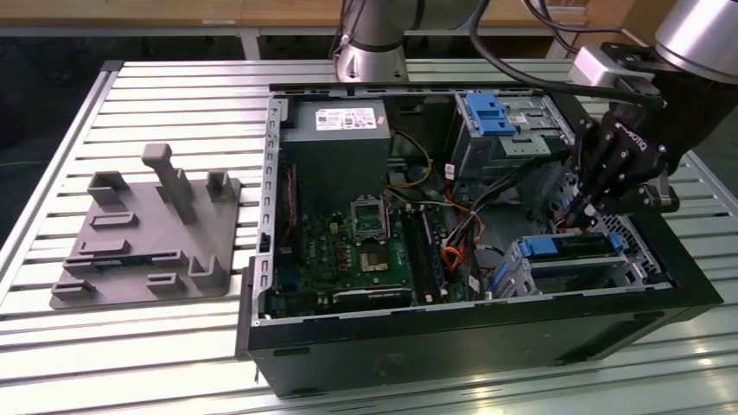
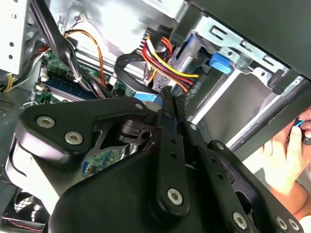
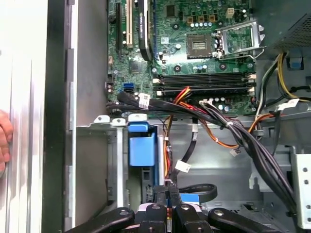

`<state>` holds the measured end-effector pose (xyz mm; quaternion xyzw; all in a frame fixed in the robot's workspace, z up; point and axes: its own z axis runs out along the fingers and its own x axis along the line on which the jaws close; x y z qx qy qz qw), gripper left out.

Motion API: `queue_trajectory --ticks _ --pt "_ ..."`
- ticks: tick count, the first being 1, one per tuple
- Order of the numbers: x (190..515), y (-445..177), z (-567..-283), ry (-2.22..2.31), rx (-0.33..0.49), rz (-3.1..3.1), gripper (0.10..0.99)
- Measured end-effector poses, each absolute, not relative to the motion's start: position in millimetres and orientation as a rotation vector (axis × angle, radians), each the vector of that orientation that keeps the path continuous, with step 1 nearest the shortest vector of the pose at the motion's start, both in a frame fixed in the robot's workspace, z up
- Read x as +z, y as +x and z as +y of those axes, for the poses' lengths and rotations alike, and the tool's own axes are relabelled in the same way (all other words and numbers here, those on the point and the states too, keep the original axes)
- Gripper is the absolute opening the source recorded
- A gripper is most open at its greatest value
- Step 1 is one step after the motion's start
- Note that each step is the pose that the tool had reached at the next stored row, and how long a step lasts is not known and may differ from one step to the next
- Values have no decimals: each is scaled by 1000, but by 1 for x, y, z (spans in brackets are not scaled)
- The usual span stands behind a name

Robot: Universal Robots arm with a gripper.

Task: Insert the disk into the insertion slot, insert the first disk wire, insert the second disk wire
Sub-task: 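Insert the second disk wire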

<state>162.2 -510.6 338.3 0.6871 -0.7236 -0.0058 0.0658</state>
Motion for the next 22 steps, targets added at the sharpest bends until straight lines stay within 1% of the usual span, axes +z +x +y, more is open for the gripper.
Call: queue_trajectory --ticks 10,22 --pt "338 163 -526 2089 -51 -2196 141" --pt "338 163 -528 2091 -56 -2197 141"
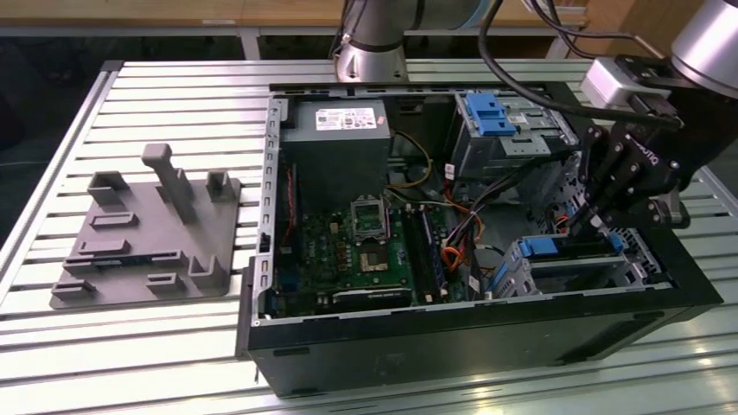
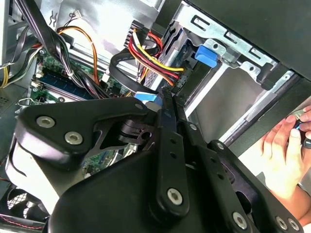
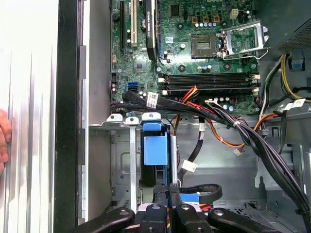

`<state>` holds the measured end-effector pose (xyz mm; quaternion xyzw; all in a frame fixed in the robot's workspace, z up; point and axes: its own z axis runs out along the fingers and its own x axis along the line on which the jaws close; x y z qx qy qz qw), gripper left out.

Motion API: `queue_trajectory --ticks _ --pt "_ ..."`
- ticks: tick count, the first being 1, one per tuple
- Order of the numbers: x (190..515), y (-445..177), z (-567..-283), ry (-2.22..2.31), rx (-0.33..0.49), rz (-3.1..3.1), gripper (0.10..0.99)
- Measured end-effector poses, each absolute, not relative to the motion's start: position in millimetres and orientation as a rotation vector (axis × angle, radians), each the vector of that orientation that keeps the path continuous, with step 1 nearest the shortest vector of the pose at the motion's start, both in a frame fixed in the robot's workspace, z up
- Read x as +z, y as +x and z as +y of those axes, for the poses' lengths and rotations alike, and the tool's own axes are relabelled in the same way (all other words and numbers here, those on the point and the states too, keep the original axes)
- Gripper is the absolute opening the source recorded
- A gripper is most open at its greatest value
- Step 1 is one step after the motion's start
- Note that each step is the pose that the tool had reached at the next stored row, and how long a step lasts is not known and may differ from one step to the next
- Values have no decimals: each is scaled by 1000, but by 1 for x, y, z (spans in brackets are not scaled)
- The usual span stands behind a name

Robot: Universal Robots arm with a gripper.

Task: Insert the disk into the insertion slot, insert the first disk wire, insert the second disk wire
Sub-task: 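Insert the second disk wire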

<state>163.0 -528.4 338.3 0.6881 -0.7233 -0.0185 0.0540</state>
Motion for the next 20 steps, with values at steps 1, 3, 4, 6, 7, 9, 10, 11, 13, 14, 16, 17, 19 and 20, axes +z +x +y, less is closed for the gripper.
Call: queue_trajectory --ticks 1,3,4,6,7,9,10,11,13,14,16,17,19,20 --pt "338 163 -529 2091 -56 -2197 141" --pt "338 163 -529 2091 -56 -2198 141" --pt "338 163 -530 2091 -56 -2197 141" --pt "338 163 -530 2091 -56 -2197 141" --pt "338 163 -530 2091 -56 -2198 141" --pt "338 163 -531 2090 -56 -2197 141" --pt "338 163 -531 2090 -56 -2198 141" --pt "338 163 -531 2090 -56 -2198 141" --pt "337 163 -531 2091 -56 -2197 141" --pt "337 164 -531 2091 -56 -2198 141" --pt "337 164 -531 2090 -56 -2198 141" --pt "337 164 -531 2090 -56 -2198 141" --pt "337 164 -531 2090 -56 -2197 141" --pt "336 164 -531 2090 -56 -2197 141"
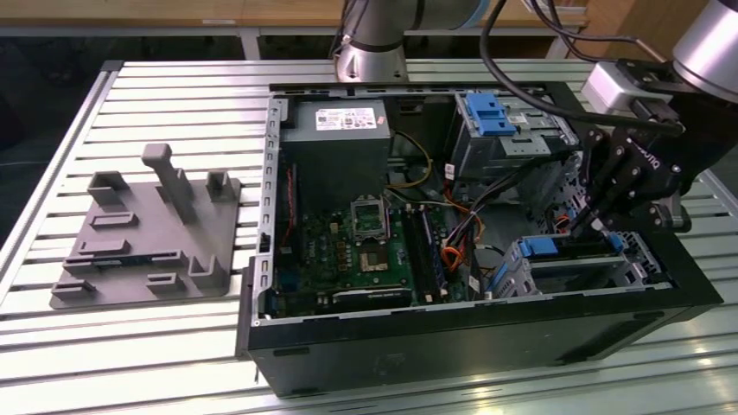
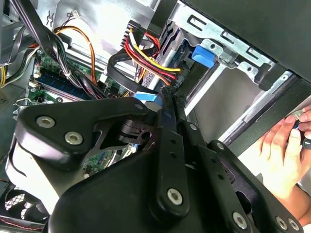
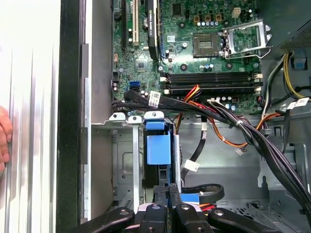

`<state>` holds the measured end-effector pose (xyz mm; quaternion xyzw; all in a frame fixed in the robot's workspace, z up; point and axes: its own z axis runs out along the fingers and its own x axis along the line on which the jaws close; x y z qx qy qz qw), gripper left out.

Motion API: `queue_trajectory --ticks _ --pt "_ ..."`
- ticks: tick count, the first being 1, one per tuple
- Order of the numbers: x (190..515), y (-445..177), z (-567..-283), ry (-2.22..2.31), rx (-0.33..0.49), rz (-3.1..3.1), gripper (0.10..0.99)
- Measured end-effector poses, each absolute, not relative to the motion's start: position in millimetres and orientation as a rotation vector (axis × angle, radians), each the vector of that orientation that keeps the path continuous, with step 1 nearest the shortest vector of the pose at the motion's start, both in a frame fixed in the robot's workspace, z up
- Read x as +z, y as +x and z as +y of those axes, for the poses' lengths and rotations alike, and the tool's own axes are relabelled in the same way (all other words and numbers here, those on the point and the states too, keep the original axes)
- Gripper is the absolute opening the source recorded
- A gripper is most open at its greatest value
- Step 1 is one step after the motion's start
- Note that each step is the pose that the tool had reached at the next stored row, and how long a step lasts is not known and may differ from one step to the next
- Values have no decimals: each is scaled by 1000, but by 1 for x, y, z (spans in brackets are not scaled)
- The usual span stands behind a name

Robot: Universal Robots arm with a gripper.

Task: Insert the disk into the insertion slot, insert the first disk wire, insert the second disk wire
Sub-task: 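Insert the second disk wire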

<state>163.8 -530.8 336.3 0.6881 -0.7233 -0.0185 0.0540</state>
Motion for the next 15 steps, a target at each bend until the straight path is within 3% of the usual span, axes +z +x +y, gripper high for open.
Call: queue_trajectory --ticks 15 --pt "335 164 -532 2090 -58 -2196 141"
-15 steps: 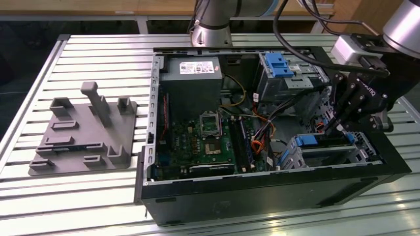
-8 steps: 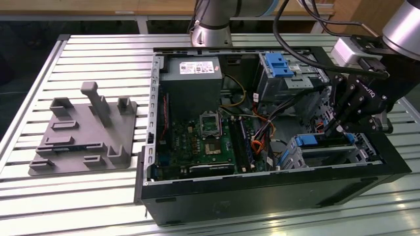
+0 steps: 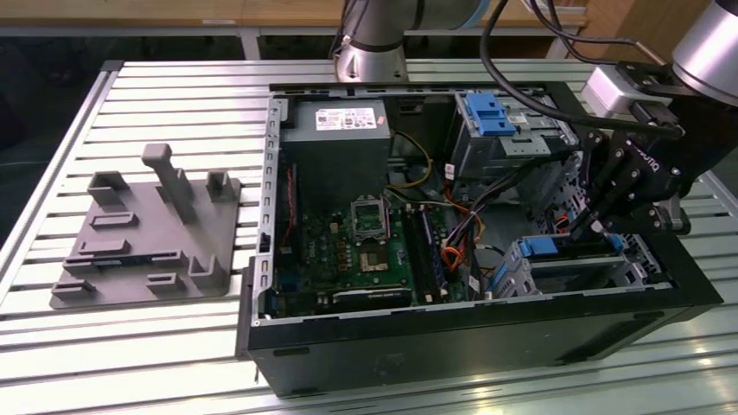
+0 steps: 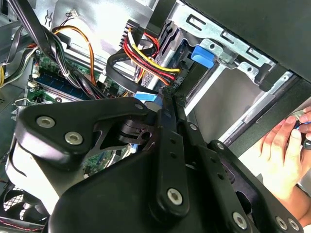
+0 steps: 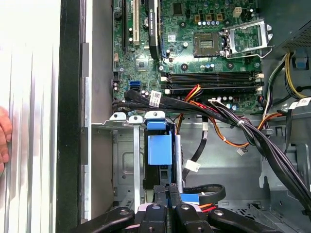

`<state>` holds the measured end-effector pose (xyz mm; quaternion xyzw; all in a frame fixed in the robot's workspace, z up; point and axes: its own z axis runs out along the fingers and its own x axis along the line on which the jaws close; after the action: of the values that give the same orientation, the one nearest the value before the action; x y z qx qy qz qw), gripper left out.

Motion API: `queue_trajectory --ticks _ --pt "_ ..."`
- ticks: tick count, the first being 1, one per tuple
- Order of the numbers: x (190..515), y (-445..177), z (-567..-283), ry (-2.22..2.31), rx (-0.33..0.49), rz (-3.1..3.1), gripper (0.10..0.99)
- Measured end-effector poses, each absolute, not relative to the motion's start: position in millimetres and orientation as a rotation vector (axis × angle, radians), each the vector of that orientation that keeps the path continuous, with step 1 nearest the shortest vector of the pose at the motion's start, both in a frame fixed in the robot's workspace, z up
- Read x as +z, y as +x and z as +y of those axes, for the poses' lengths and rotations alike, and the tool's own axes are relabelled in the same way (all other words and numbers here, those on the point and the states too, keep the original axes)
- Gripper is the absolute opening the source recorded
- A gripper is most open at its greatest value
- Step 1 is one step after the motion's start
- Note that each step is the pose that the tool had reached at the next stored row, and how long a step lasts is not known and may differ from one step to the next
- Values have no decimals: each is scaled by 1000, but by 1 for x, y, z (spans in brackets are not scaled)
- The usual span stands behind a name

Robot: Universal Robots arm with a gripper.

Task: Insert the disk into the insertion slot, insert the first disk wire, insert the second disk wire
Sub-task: 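Insert the second disk wire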

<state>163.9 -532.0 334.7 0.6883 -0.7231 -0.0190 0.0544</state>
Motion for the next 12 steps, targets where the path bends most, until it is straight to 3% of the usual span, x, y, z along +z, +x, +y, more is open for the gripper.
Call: queue_trajectory --ticks 12 --pt "335 164 -532 2129 -55 -2158 141"
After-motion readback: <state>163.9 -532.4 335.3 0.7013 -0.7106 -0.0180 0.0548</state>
